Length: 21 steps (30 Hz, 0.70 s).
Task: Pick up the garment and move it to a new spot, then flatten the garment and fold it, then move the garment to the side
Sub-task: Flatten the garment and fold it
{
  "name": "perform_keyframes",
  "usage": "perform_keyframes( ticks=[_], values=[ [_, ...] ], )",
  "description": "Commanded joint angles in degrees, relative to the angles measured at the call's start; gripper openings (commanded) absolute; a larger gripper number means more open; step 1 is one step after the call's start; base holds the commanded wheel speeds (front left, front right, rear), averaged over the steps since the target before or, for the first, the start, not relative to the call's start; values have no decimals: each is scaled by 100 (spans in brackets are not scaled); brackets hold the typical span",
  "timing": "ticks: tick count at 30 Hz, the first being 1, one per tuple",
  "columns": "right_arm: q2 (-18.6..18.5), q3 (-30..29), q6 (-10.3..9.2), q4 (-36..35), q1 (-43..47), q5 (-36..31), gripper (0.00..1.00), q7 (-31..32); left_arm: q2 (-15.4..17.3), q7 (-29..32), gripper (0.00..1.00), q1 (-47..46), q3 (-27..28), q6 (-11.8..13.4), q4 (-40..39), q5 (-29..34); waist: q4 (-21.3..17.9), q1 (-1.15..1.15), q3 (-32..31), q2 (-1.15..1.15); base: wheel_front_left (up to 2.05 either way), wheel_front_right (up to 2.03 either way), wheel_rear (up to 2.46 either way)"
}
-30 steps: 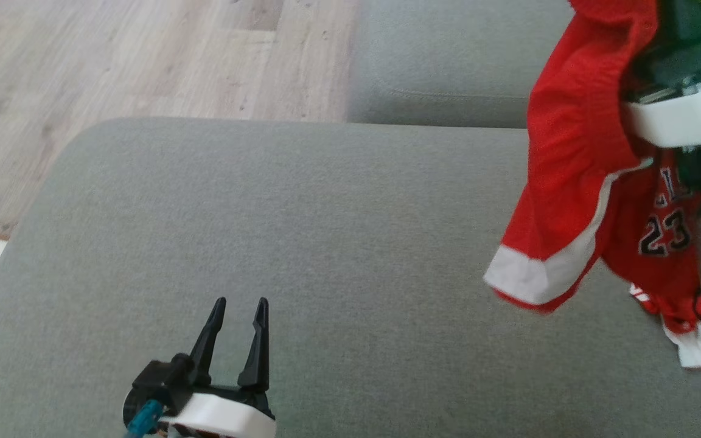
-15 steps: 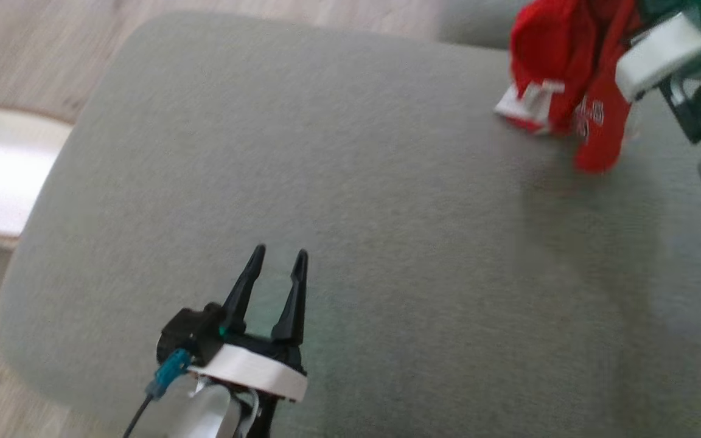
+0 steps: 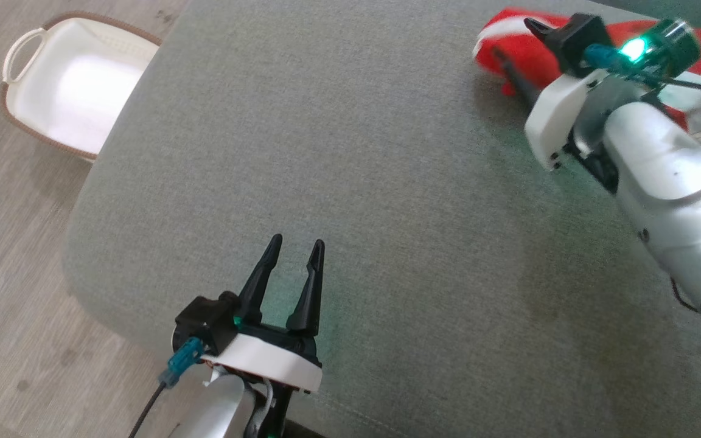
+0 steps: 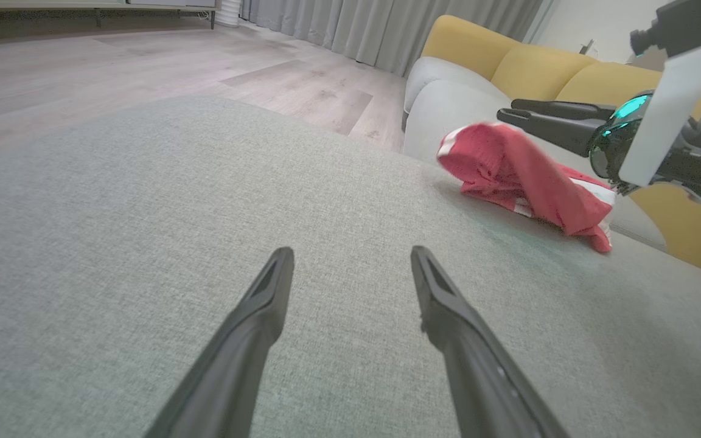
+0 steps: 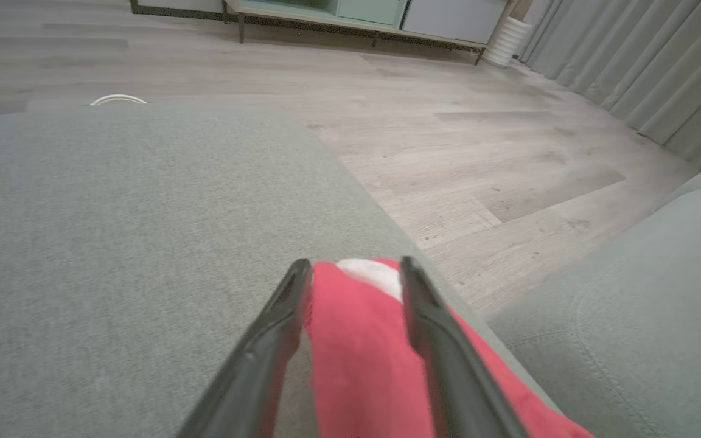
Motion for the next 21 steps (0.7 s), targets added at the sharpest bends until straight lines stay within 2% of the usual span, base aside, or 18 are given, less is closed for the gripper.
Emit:
perform_keyframes(
  ticks=[1,8,12,17,18,21],
  values=[
    [30,137,37,-169,-95,232,100,95,18,-62,100,-175,160,37,-167,-49,-93,-2,-61,0,0,0,0],
    [-16,1225,37,-536,-20,1234,100,443,18,-62,100,-135,474,45,-84,165,-649,-2,-481,0,0,0,0],
    [-32,1514,37,-879,120,1640,100,230,18,-62,100,-34,788,19,-58,374,-1121,-2,-857,0,0,0,0],
    [43,1151,37,-833,340,1790,100,-631,18,-62,100,136,1287,-31,-354,492,-1773,-2,-1199,0,0,0,0],
    [43,1151,37,-833,340,1790,100,-631,18,-62,100,136,1287,-31,-354,492,-1773,-2,-1199,0,0,0,0],
    [81,552,37,-780,607,1704,100,-880,18,-62,100,239,1514,-63,-601,555,-2126,-2,-1343,0,0,0,0]
  ],
)
